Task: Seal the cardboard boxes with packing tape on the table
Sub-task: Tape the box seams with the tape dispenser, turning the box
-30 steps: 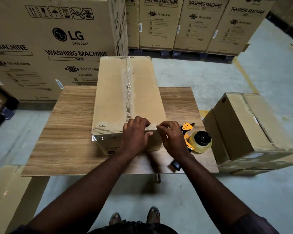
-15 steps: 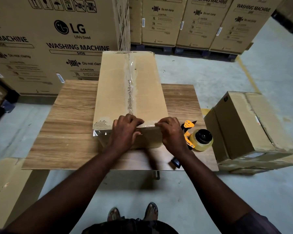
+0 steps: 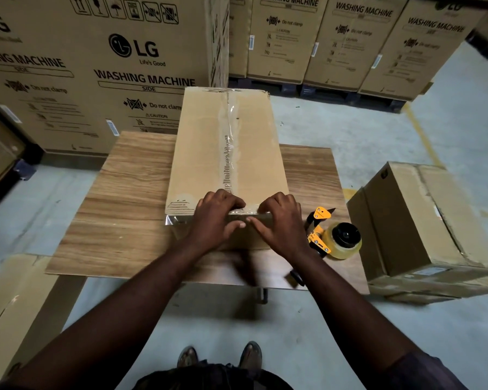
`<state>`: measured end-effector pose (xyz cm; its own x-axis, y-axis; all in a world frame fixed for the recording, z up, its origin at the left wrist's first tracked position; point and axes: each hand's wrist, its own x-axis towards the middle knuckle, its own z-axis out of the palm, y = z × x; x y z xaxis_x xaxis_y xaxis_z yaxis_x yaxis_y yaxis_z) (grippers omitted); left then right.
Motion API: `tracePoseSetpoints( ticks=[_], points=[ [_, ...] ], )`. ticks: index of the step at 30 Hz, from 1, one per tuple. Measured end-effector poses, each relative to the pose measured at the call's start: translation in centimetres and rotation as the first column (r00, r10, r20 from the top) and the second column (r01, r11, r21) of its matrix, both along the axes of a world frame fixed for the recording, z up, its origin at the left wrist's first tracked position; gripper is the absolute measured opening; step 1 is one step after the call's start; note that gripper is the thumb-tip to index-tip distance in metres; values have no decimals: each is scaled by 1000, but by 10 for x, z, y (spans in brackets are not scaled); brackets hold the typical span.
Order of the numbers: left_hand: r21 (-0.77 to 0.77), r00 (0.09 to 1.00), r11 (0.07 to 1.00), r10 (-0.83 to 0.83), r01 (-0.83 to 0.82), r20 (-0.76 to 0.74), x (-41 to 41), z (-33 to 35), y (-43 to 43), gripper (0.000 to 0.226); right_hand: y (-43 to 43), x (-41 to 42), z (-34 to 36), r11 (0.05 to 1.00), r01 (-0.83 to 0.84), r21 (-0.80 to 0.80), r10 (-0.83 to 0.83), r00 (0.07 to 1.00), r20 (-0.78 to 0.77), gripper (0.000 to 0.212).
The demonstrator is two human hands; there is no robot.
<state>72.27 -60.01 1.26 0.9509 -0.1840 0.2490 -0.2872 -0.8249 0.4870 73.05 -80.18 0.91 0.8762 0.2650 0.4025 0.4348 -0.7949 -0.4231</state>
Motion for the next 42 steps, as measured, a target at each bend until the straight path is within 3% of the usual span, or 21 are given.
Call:
tracePoseSetpoints(
  ticks=[3,6,9,14,19,22,27,33,39,42],
  points=[
    [-48,996,999,15,-11,91,-1,-1,14,32,7,5,2,999,31,-19,-31,1000,3,28],
    [70,995,997,22,-29,100,-5,-3,30,43,2,3,-2,1000,1,-30,-1,1000,-12,26],
    [117,998,992,34,-39,46,-9,-4,36,56,1,2,-4,997,21,-68,-24,999,-44,38],
    [37,990,992,114,-118,86,-7,-2,29,34,29,5,5,999,-32,-36,30,998,-56,31],
    [74,995,994,71,-76,68,-9,-3,31,41,29,4,-5,999,-51,-3,51,997,-50,21],
    [63,999,997,35,-36,14,-8,-1,37,53,29,5,-3,998,-54,-32,51,995,-89,27],
    [54,989,993,103,-108,102,-9,1,54,36,43,10,5,1000,6,29,-1,990,-138,25],
    [94,997,993,64,-67,33,-15,1,80,57,43,2,-1,999,25,-21,-27,991,-128,27],
    [-30,997,997,70,-69,35,-6,1,80,36,84,7,18,985,-168,41,173,965,-197,24],
    [-51,1000,998,21,-20,15,-7,-1,89,44,84,7,9,982,-175,75,185,967,-173,16]
  ],
)
